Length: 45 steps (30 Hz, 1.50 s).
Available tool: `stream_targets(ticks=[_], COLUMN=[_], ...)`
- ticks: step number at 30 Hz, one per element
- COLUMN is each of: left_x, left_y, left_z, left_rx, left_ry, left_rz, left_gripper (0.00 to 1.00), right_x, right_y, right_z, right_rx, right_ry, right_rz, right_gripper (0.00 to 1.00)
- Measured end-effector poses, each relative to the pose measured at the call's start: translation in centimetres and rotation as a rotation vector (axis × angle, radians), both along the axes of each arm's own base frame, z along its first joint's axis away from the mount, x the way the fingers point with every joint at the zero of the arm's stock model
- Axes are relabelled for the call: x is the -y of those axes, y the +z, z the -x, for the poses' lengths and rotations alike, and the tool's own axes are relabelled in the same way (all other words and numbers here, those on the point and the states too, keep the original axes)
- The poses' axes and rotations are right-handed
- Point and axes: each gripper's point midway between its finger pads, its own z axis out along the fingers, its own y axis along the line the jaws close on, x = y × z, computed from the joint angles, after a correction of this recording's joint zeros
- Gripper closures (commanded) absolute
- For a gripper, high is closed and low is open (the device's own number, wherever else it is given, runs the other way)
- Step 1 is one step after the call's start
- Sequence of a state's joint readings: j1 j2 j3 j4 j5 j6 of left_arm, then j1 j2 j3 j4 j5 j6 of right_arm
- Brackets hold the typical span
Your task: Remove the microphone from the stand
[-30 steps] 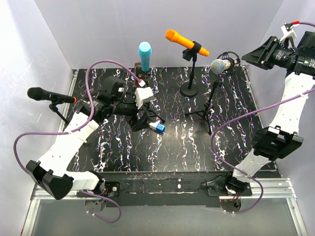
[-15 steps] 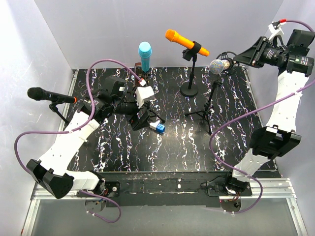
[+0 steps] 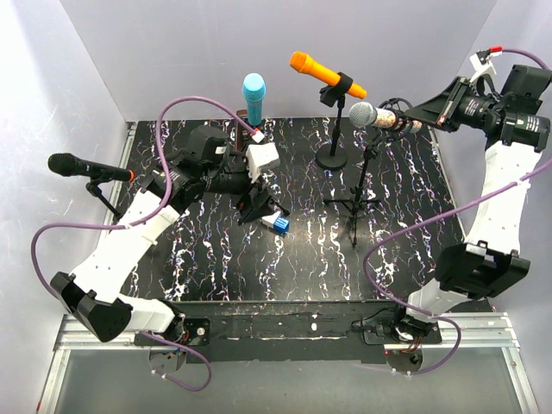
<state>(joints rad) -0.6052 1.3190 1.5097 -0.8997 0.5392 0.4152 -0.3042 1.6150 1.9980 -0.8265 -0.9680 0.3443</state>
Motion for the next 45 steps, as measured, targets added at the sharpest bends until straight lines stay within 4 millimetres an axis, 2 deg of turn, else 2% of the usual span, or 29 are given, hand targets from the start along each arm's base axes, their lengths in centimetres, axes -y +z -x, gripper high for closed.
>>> stream_targets(ticks=[10, 15, 19, 23, 27, 31, 33, 35, 40, 42, 44, 45], left_x=[3.7, 6.1, 8.5, 11.1, 13.7, 15.2, 15.7, 15.9, 15.7, 15.6, 15.6, 15.6], left_y=[3.1, 6.5, 8.6, 9.4, 9.3, 9.9, 10.8, 11.6, 13.2, 13.6, 13.9, 13.9], left_z=[-1.0, -2.1, -2.6, -2.5, -1.1, 0.2, 0.7, 0.9, 0.2, 0.0, -0.1, -0.1], left_rx=[0.052, 0.097, 0.125, 0.125, 0.108, 0.106, 0.120, 0.137, 0.184, 0.195, 0.206, 0.208], left_ry=[-0.002, 0.009, -0.008, -0.035, -0.074, -0.097, -0.103, -0.103, -0.065, -0.053, -0.046, -0.047], left_rz=[0.123, 0.220, 0.284, 0.317, 0.331, 0.348, 0.364, 0.380, 0.404, 0.409, 0.414, 0.415], left_gripper=[0.06, 0.04, 0.02, 0.02, 0.02, 0.08, 0.17, 0.23, 0.25, 0.32, 0.41, 0.46], right_x=[-5.1, -5.6, -5.8, -5.8, -6.0, -6.1, -6.0, -6.0, -6.1, -6.1, -6.1, -6.1], right_y=[0.5, 0.8, -0.6, -0.7, -0.4, -0.4, -0.5, -0.6, -0.5, -0.5, -0.5, -0.6], right_z=[5.0, 6.7, 8.2, 9.0, 10.3, 10.9, 11.0, 11.3, 11.8, 12.1, 12.4, 12.5], right_rx=[-0.011, -0.031, -0.056, -0.027, 0.000, 0.008, 0.010, 0.013, 0.033, 0.036, 0.038, 0.040], right_ry=[0.090, 0.083, 0.071, 0.049, 0.034, 0.023, 0.015, 0.014, 0.016, 0.019, 0.020, 0.020], right_rz=[-0.031, -0.048, -0.048, -0.034, -0.013, -0.003, 0.002, 0.003, 0.018, 0.023, 0.028, 0.032], right_gripper=[0.99, 0.99, 0.99, 0.99, 0.99, 0.99, 0.99, 0.99, 0.99, 0.99, 0.79, 0.66])
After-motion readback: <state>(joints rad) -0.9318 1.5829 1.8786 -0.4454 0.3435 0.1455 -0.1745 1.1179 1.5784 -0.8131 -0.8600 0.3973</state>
